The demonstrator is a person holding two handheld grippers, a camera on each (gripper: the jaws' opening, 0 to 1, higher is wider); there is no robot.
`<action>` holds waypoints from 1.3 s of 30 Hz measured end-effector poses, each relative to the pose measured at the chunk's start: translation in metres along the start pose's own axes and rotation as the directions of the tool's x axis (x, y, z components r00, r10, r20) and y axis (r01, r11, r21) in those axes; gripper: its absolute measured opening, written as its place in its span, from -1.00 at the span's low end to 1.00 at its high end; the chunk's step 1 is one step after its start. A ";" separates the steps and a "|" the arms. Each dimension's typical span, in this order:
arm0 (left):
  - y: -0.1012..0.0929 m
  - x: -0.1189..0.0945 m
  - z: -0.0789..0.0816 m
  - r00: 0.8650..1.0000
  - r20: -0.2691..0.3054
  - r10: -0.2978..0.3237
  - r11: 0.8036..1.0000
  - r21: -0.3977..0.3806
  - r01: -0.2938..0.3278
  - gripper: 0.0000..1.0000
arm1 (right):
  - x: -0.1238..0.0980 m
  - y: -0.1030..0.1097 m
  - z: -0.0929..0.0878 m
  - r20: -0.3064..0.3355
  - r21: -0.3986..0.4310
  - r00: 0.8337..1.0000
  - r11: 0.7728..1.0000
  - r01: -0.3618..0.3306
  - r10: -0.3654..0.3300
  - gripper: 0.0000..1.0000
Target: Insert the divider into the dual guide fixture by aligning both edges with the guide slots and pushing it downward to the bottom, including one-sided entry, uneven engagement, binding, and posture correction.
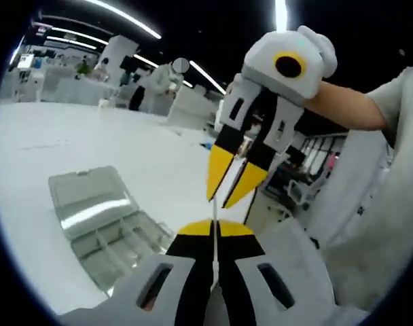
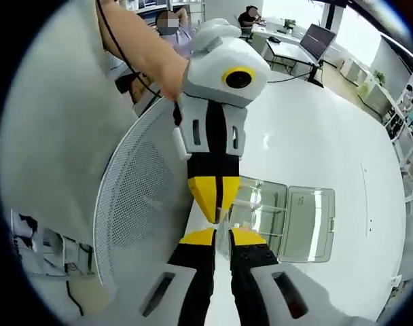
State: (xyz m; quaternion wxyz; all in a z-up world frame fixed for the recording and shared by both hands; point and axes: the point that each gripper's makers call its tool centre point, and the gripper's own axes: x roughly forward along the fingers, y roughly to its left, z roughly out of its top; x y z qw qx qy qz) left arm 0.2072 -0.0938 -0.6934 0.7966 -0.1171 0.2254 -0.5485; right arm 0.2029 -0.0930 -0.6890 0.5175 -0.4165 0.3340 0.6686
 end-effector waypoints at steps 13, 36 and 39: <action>-0.005 0.000 0.000 0.999 -0.036 -0.011 0.991 0.132 0.016 -1.00 | 0.003 0.004 -0.003 -0.019 -0.006 0.998 0.998 -0.058 0.058 -0.97; -0.010 0.004 -0.010 0.997 -0.072 -0.041 0.973 0.224 0.056 -1.00 | 0.012 0.019 -0.006 -0.014 0.096 0.989 0.985 -0.145 0.147 -1.00; -0.012 0.005 -0.014 0.995 -0.081 -0.049 0.975 0.213 0.065 -1.00 | 0.013 0.022 -0.007 -0.019 0.119 0.988 0.982 -0.150 0.153 -1.00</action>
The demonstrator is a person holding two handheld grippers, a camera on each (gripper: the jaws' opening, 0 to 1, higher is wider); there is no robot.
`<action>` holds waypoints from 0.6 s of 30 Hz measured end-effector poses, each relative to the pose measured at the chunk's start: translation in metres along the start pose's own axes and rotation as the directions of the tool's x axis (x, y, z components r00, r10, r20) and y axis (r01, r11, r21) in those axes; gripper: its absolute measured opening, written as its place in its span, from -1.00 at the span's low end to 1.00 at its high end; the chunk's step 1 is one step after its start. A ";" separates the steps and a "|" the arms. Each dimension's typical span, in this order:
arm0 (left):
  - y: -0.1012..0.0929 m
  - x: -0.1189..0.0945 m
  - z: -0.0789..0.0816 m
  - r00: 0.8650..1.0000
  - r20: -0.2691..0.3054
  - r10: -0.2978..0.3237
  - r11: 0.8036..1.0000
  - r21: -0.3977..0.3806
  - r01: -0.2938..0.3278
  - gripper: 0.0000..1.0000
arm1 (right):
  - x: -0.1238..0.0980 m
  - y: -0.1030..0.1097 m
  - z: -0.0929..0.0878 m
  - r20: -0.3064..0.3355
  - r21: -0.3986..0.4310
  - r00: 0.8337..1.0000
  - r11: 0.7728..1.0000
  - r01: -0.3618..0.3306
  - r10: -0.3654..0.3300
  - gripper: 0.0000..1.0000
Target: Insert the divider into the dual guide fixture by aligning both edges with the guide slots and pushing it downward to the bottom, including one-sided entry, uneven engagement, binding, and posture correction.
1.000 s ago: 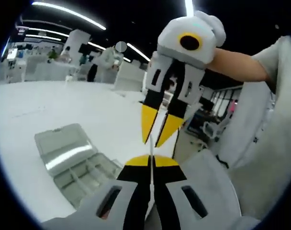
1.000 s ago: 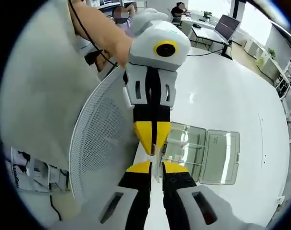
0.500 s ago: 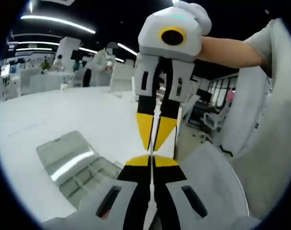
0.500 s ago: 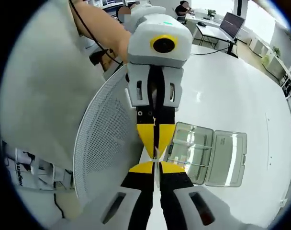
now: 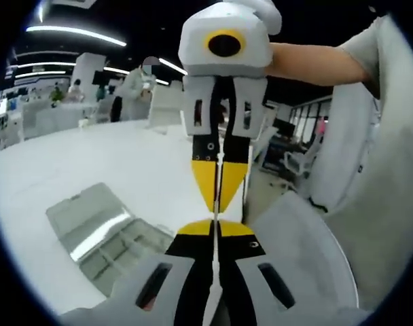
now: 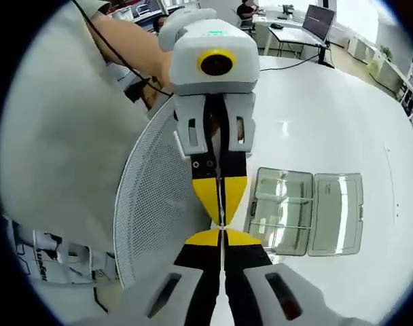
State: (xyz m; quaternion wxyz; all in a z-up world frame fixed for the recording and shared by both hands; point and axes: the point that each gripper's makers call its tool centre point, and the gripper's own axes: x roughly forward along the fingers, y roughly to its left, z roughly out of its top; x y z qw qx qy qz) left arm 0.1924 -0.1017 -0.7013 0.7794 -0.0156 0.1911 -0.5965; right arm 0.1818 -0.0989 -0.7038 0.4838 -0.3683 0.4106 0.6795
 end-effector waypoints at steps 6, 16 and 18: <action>-0.003 0.000 -0.002 1.000 0.001 -0.006 1.000 -0.007 0.006 -1.00 | 0.000 0.003 0.002 0.005 0.008 1.000 1.000 -0.001 0.001 -1.00; -0.005 0.001 -0.004 1.000 -0.008 -0.019 1.000 -0.018 0.019 -1.00 | -0.002 0.004 0.006 0.042 0.047 0.999 0.999 -0.005 0.003 -1.00; -0.006 0.002 -0.005 1.000 -0.015 -0.020 1.000 -0.020 0.020 -1.00 | -0.002 0.005 0.006 0.050 0.058 0.999 0.998 -0.008 0.005 -1.00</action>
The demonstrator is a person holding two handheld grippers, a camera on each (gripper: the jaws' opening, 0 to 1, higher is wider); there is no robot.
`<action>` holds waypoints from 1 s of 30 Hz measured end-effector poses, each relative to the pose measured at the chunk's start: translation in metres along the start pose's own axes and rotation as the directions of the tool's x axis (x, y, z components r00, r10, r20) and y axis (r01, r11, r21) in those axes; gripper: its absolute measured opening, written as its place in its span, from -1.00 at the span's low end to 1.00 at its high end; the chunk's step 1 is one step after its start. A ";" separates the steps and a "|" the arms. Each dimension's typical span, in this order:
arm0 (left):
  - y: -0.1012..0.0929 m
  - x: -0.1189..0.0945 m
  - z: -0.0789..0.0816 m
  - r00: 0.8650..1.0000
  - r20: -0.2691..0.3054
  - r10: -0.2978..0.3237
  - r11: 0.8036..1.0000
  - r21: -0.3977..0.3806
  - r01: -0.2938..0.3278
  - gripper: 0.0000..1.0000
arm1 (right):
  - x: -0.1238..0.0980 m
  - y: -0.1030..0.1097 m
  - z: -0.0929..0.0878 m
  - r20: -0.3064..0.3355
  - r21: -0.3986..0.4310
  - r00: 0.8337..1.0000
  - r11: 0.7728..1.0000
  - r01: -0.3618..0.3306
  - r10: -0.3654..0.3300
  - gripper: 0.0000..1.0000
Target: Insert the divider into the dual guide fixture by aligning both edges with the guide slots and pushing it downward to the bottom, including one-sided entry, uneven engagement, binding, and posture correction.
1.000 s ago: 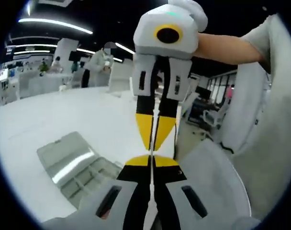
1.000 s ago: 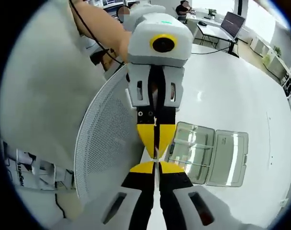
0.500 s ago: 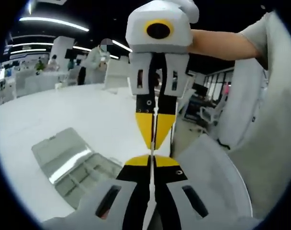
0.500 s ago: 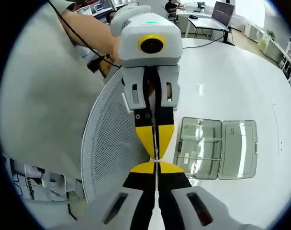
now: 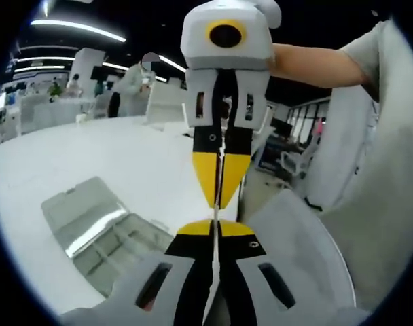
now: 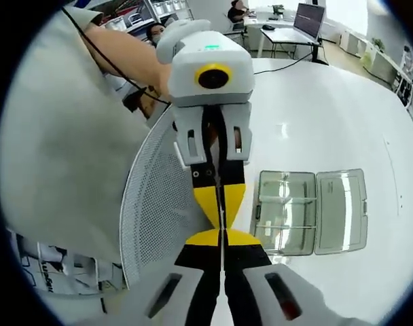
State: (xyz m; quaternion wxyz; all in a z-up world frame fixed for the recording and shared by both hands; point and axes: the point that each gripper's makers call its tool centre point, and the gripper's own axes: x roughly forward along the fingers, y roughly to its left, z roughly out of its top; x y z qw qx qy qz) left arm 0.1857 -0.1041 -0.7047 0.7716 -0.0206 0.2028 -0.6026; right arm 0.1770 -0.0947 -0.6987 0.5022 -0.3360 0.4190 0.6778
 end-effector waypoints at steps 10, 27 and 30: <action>0.007 0.002 -0.001 0.998 -0.032 0.050 0.998 -0.031 -0.051 -0.94 | -0.004 -0.005 0.001 0.030 0.053 1.000 0.999 0.008 -0.009 -1.00; 0.017 -0.009 0.002 0.993 -0.023 0.115 0.993 -0.019 -0.116 -1.00 | -0.014 -0.016 0.005 0.053 0.150 0.998 0.989 0.008 -0.016 -1.00; 0.016 -0.008 -0.001 0.993 -0.034 0.112 0.994 -0.014 -0.112 -1.00 | -0.012 -0.014 0.005 0.052 0.146 0.999 0.989 0.006 -0.014 -1.00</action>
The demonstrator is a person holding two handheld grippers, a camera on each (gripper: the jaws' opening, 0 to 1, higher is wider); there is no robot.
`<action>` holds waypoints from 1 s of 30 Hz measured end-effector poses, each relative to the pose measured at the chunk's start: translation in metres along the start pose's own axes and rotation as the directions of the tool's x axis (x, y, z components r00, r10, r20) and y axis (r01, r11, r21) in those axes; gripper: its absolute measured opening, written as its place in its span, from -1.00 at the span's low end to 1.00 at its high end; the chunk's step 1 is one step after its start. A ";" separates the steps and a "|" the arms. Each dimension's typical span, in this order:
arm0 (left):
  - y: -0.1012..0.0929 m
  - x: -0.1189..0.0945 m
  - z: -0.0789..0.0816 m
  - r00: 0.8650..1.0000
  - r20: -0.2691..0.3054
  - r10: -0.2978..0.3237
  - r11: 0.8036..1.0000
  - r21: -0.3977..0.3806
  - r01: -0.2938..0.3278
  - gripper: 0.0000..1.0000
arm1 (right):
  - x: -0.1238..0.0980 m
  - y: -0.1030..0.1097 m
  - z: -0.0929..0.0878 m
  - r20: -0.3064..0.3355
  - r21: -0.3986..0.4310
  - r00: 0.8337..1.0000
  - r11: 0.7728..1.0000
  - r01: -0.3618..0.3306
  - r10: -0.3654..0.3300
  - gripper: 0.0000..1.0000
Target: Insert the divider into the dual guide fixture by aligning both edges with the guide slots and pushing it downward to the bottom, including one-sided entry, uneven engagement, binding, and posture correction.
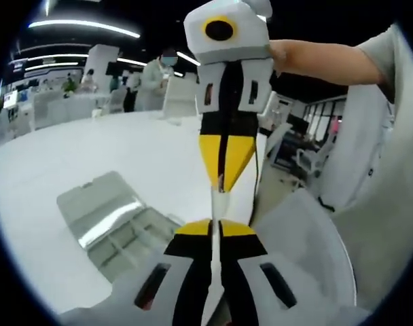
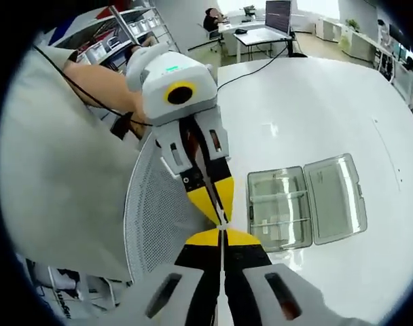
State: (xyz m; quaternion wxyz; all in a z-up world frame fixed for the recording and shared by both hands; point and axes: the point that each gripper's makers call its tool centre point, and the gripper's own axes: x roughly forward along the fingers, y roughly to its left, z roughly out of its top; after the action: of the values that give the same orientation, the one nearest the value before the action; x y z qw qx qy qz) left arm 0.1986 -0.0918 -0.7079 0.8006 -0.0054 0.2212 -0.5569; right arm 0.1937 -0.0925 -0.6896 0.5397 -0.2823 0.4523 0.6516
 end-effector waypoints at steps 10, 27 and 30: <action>0.011 -0.008 -0.004 0.998 -0.011 0.056 0.998 -0.022 -0.056 -0.82 | 0.002 -0.012 -0.001 -0.023 -0.033 0.999 0.998 0.045 -0.046 -1.00; 0.026 -0.024 0.001 0.985 0.032 0.168 0.984 -0.061 -0.166 -0.33 | 0.014 -0.055 -0.017 -0.061 -0.062 0.985 0.985 0.158 -0.162 -1.00; 0.025 -0.025 -0.001 0.984 0.027 0.176 0.983 -0.066 -0.174 -0.26 | 0.018 -0.062 -0.021 -0.067 -0.059 0.982 0.983 0.175 -0.179 -1.00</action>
State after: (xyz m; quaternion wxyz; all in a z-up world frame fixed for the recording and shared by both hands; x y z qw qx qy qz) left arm 0.2134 -0.0599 -0.7070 0.8493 -0.0205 0.2251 -0.4770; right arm 0.2463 -0.1022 -0.7319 0.5713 -0.3588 0.4270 0.6022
